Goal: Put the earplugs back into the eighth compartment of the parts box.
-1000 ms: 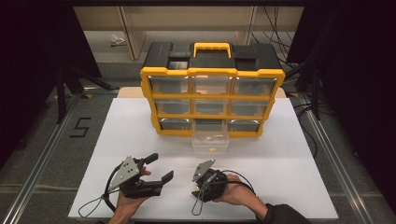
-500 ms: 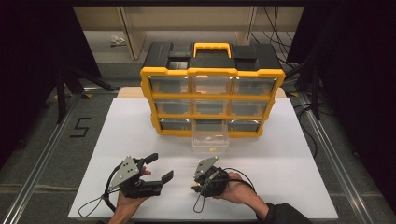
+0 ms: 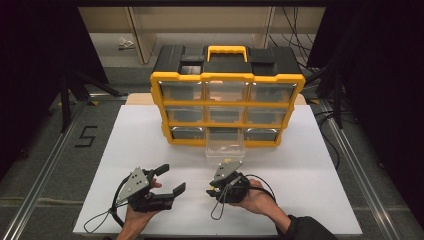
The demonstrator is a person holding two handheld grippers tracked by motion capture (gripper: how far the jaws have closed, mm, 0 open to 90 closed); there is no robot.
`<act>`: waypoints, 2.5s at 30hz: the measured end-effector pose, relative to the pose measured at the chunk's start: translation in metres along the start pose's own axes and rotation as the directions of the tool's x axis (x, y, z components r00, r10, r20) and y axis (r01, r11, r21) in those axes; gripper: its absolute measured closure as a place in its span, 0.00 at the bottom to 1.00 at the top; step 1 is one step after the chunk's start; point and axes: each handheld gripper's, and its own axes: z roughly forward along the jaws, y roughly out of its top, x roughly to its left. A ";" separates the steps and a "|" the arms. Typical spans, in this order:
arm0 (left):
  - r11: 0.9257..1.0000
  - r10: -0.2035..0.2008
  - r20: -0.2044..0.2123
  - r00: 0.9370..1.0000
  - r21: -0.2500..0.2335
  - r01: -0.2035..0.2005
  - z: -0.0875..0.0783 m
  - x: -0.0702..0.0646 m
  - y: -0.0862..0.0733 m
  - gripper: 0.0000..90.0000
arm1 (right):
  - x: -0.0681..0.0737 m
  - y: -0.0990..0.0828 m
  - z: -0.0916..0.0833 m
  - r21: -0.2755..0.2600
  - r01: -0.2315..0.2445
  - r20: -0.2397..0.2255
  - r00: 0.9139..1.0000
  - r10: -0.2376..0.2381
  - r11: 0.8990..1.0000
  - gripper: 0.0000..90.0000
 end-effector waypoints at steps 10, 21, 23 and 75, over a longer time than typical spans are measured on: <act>1.000 -0.002 0.000 1.000 -0.002 0.002 0.000 0.000 0.000 0.18 | -0.006 0.003 -0.010 -0.059 -0.019 0.018 1.000 0.020 0.998 0.77; 1.000 -0.003 0.000 1.000 -0.002 0.003 0.000 0.000 0.000 0.18 | -0.013 0.005 -0.022 -0.124 -0.045 0.042 0.998 0.050 0.991 0.77; 1.000 -0.003 0.000 1.000 -0.003 0.003 0.000 0.000 0.000 0.18 | -0.014 0.006 -0.024 -0.134 -0.051 0.045 0.997 0.057 0.990 0.77; 1.000 -0.006 0.005 1.000 -0.005 0.006 0.000 0.000 0.000 0.18 | -0.068 0.007 -0.066 -0.390 -0.199 0.179 0.941 0.286 0.899 0.78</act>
